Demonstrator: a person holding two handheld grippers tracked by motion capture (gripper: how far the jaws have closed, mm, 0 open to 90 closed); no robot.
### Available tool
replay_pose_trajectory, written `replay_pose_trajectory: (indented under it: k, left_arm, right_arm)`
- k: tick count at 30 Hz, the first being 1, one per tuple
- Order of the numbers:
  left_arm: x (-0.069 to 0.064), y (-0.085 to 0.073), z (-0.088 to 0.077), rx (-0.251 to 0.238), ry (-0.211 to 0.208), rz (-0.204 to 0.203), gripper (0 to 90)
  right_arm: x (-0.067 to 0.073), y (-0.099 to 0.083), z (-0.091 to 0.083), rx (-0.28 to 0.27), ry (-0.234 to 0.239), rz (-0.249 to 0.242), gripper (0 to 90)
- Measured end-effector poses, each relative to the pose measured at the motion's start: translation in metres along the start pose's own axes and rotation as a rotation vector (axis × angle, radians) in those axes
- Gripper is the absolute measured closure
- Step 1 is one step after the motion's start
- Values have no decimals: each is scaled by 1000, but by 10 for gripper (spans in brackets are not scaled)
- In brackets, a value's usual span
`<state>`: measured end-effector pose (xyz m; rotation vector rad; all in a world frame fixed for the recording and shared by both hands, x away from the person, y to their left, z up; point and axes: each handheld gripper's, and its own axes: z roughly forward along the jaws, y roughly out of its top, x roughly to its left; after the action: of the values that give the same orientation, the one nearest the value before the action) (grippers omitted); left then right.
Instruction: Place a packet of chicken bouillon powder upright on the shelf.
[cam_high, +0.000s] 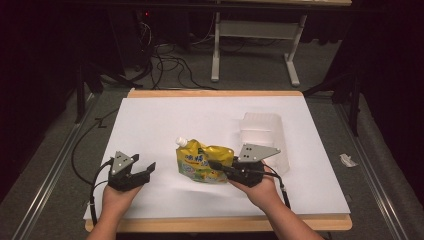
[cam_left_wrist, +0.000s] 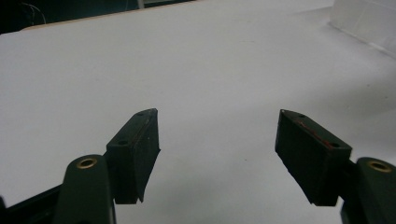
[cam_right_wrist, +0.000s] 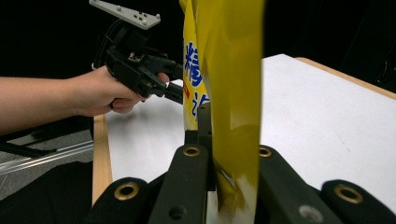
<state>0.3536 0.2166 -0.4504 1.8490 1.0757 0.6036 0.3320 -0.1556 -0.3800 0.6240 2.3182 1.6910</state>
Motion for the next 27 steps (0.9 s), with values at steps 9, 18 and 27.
replay_pose_trajectory:
  k: [9,18,27]
  left_arm:
    - [0,-1,2,5,-6,6,312]
    - [1,0,1,0,-13,-4,313]
    - [1,1,-1,-1,-22,-3,315]
  right_arm:
    - [-4,8,-14,-43,-15,-5,900]
    - [-12,13,-32,-79,-49,-4,900]
    - [-22,19,-55,-130,-95,3,900]
